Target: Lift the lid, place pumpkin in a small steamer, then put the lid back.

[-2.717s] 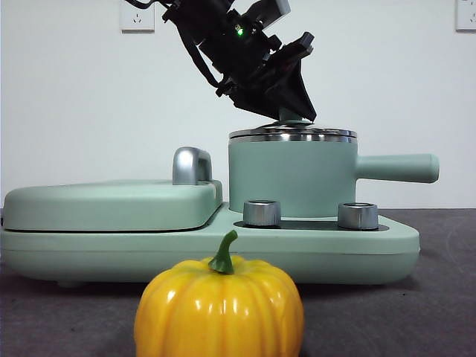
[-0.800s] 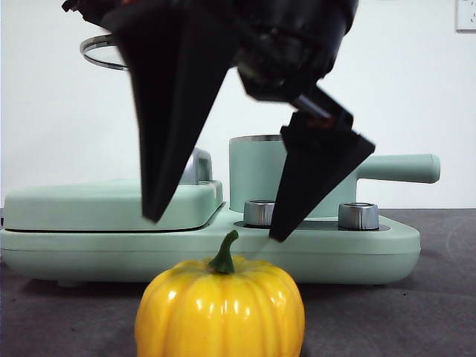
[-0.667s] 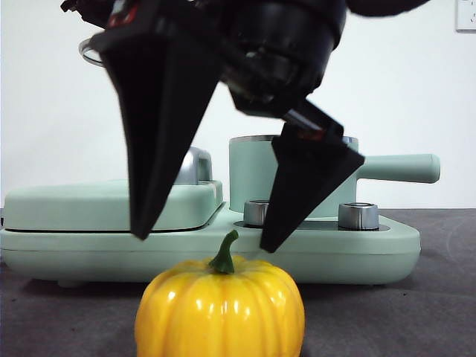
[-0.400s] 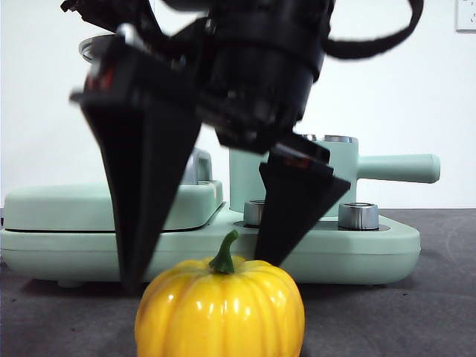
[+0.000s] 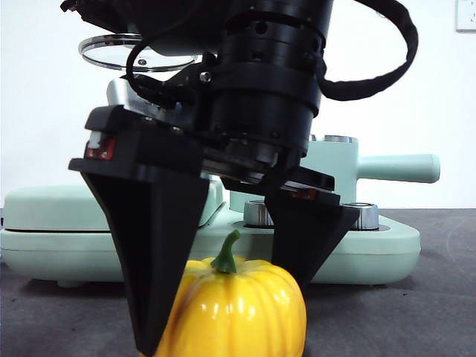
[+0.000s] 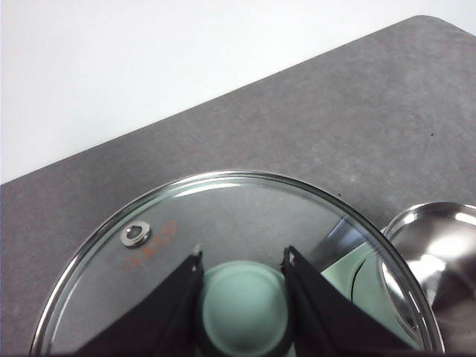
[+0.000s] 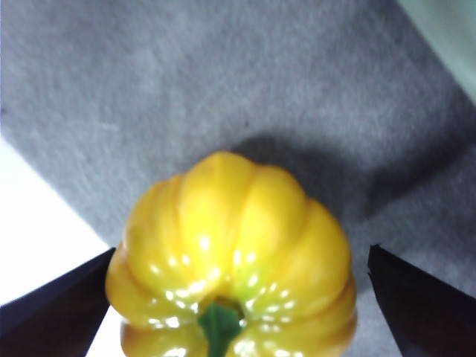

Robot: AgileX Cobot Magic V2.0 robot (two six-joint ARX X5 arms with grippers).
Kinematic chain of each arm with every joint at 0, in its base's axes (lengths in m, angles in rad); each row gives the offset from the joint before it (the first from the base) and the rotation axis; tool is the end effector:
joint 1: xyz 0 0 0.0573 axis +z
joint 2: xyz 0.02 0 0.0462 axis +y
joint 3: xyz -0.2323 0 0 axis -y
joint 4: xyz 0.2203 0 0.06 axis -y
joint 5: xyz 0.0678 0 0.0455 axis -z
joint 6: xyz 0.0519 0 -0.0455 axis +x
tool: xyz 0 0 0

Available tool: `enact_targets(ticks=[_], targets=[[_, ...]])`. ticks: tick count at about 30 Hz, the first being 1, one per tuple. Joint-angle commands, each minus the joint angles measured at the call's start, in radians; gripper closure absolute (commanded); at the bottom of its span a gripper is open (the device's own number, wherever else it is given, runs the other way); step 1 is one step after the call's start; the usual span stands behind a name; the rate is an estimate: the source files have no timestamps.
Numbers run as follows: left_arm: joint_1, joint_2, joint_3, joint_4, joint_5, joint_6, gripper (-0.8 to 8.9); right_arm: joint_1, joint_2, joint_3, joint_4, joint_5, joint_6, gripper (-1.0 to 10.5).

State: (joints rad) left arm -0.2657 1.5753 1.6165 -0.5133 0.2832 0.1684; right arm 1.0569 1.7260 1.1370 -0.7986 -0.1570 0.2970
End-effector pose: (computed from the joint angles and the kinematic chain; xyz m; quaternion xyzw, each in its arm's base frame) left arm 0.3276 -0.1042 0.3513 0.0767 0.2109 -0.2822 0.9327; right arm 0.1375 0.2601 0.1434 -0.1816 0.6344 0.3485 0.6657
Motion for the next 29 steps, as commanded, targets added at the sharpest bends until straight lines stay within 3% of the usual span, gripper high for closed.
enact_targets(ticks=[1, 8, 14, 20, 29], targets=[[-0.002, 0.002, 0.032, 0.028, 0.001, -0.003, 7.57, 0.014, 0.020, 0.014, -0.005, 0.000, 0.007, 4.5], [-0.002, 0.002, 0.032, 0.029, 0.001, -0.005, 7.57, 0.013, 0.021, 0.014, -0.005, -0.009, 0.007, 5.9], [-0.002, 0.002, 0.032, 0.029, 0.001, -0.004, 7.57, 0.004, 0.019, 0.041, -0.031, -0.073, 0.011, 6.0], [0.001, 0.002, 0.032, 0.030, 0.001, -0.004, 7.57, -0.050, 0.019, 0.229, -0.209, -0.078, 0.002, 6.0], [0.004, 0.002, 0.032, 0.031, 0.001, -0.003, 7.57, -0.220, 0.023, 0.568, -0.472, -0.018, -0.056, 6.0]])
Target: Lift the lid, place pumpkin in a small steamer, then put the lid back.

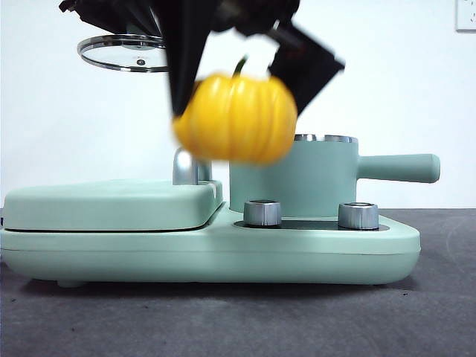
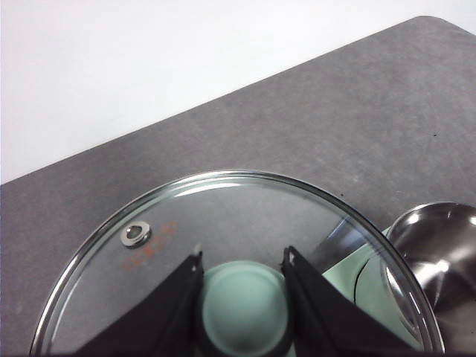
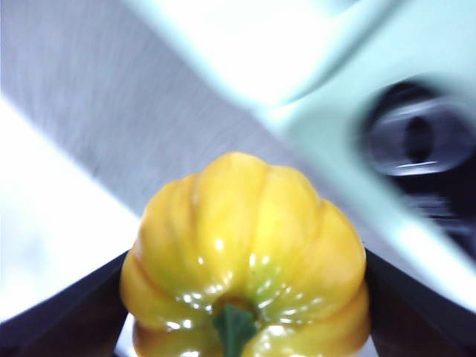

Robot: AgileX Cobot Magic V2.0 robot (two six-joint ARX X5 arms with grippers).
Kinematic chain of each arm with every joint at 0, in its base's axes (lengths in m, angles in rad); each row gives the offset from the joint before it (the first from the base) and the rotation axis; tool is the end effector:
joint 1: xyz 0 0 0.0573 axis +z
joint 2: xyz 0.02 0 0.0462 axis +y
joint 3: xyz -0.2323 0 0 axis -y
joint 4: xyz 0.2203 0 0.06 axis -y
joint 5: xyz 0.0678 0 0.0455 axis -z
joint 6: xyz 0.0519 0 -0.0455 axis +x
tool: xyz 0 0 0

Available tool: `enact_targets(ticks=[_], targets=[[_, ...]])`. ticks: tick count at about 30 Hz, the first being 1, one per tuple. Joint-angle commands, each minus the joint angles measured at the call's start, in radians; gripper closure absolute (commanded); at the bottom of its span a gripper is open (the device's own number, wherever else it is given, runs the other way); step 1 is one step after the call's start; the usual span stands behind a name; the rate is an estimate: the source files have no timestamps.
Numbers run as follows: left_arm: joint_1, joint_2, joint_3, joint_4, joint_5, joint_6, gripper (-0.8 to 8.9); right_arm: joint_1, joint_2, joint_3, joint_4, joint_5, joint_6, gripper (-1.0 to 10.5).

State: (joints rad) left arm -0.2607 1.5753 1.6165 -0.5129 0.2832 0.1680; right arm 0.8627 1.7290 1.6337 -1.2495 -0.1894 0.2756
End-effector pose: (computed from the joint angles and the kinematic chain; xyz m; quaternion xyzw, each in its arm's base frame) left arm 0.3281 -0.1025 0.3514 0.0760 0.2109 -0.2799 0.9335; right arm 0.1930 0.2405 0.2559 -0.1109 0.6363 0.3083 0.6984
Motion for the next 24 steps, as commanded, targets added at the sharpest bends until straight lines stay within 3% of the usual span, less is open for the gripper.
enact_targets(ticks=[1, 14, 24], targets=[[-0.001, 0.002, 0.032, 0.031, 0.001, -0.003, 7.57, -0.045, 0.026, 0.101, -0.032, 0.015, -0.043, 6.0], [-0.001, 0.002, 0.032, 0.026, 0.001, -0.003, 7.57, -0.295, 0.219, 0.457, -0.106, 0.042, -0.156, 6.0], [-0.001, 0.002, 0.032, 0.021, 0.001, -0.004, 7.57, -0.363, 0.358, 0.495, -0.088, 0.068, -0.165, 6.0]])
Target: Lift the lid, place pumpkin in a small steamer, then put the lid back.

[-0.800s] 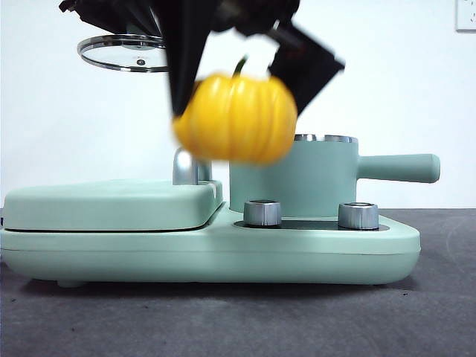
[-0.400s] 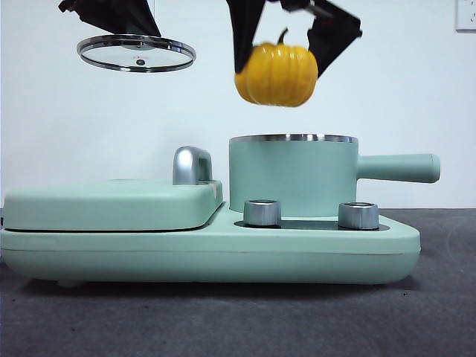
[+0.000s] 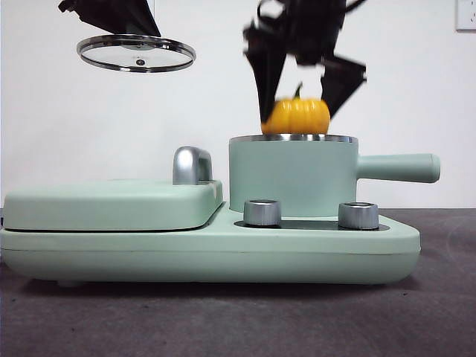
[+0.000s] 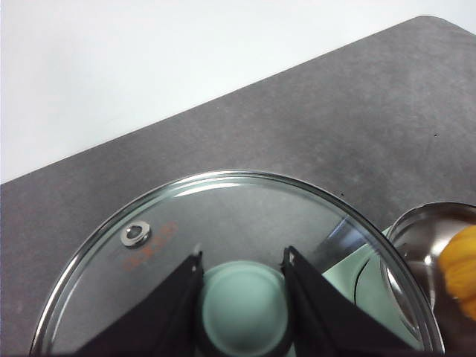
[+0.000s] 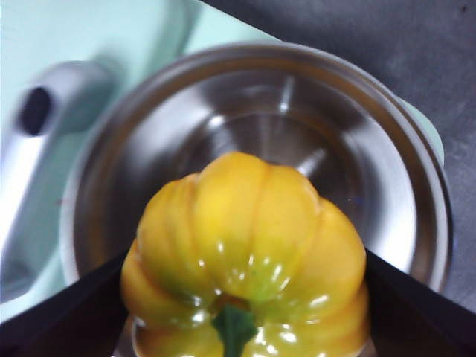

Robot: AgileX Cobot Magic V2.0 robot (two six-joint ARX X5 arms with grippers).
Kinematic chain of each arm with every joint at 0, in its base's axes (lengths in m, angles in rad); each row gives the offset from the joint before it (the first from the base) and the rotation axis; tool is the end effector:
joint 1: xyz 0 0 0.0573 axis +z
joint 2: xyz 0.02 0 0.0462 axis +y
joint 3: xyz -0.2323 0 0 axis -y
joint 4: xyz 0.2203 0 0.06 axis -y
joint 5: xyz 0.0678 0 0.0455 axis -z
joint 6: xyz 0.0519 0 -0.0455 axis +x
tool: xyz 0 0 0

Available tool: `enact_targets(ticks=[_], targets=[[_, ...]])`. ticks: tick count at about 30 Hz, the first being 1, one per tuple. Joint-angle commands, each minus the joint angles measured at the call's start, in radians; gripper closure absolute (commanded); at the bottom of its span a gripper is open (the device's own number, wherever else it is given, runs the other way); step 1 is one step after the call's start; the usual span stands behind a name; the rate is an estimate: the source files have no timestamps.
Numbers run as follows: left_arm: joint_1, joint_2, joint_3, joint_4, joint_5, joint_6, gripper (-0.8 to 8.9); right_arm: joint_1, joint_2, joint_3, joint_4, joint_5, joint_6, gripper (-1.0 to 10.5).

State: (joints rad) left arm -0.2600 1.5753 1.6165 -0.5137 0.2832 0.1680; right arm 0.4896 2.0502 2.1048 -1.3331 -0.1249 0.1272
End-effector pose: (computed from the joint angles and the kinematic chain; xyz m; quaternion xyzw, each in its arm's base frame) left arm 0.3282 -0.1023 0.3513 0.0759 0.2113 -0.2795 0.9335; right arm 0.3307 0.1836 0.2673 -0.0593 0.6009 0.2049 0.7703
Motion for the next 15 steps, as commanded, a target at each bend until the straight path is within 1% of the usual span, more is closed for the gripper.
enact_targets(ticks=[1, 7, 15], targets=[[-0.002, 0.002, 0.032, 0.019, 0.001, -0.004, 7.57, 0.010, 0.047, 0.024, 0.001, 0.005, -0.018, 6.0], [-0.002, 0.002, 0.031, 0.013, 0.001, -0.004, 7.58, 0.019, 0.094, 0.023, 0.004, 0.049, -0.024, 6.0], [-0.002, 0.002, 0.031, 0.013, 0.001, -0.004, 7.57, 0.030, 0.143, 0.023, 0.017, 0.066, -0.028, 6.0]])
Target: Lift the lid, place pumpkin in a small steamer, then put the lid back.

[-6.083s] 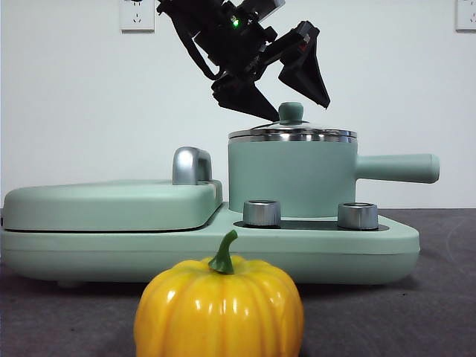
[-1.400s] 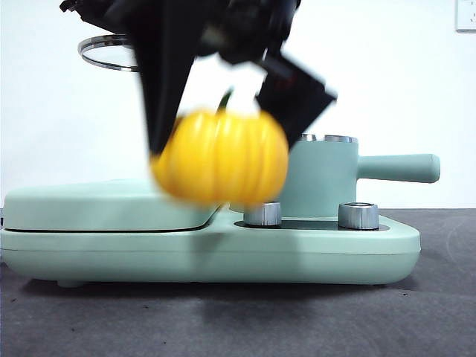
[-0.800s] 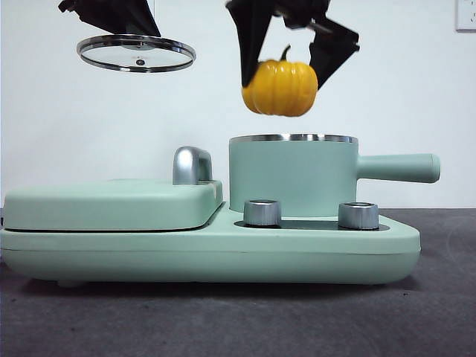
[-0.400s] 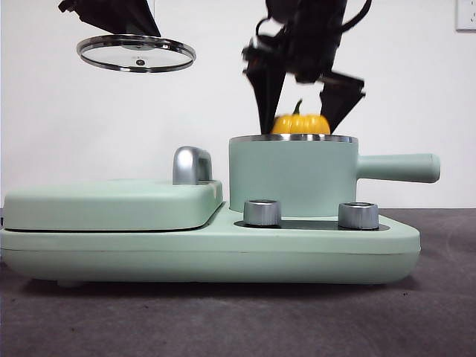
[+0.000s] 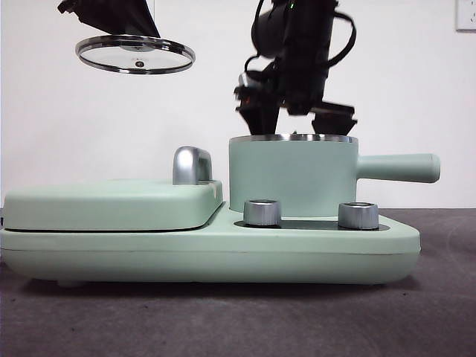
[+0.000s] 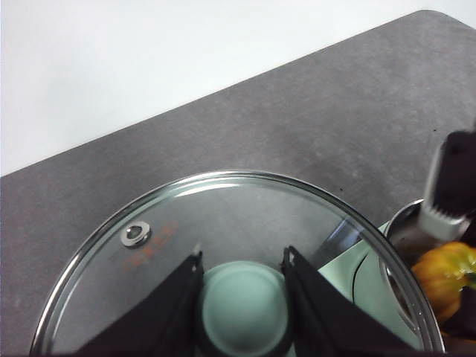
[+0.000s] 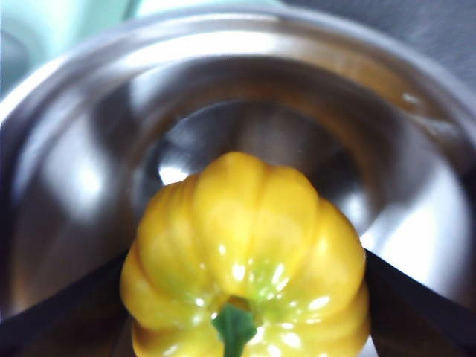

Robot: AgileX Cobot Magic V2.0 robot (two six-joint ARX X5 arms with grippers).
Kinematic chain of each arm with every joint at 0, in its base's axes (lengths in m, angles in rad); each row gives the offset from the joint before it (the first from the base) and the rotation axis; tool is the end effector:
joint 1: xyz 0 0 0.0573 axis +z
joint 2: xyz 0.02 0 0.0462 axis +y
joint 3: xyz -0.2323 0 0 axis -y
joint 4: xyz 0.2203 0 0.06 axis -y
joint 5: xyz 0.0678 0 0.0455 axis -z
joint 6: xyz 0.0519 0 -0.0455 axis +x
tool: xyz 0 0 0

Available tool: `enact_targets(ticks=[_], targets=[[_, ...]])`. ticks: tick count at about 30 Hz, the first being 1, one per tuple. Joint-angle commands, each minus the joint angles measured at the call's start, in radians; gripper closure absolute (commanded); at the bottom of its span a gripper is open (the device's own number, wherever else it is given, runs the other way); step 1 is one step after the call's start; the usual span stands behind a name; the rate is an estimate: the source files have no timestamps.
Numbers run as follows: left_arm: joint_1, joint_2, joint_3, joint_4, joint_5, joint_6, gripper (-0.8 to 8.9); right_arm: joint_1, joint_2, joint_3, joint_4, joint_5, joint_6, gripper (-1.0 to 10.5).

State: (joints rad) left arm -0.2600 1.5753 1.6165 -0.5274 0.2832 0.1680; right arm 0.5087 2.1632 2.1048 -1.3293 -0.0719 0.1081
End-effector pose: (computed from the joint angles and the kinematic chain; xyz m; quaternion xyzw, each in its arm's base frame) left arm 0.3274 -0.1021 0.3499 0.0757 0.2180 -0.2797 0.9320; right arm 0.3431 0.1956 0.2257 -0.0986 0.6353 0.1860 0.7430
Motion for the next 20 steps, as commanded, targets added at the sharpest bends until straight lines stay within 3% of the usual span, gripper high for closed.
enact_targets(ticks=[1, 20], targets=[[-0.002, 0.002, 0.031, 0.027, 0.001, -0.004, 7.58, 0.013, 0.034, 0.023, 0.018, 0.024, -0.010, 6.0], [-0.002, 0.002, 0.031, 0.026, 0.001, -0.005, 7.57, 0.035, 0.073, 0.021, 0.022, 0.072, -0.007, 6.0]])
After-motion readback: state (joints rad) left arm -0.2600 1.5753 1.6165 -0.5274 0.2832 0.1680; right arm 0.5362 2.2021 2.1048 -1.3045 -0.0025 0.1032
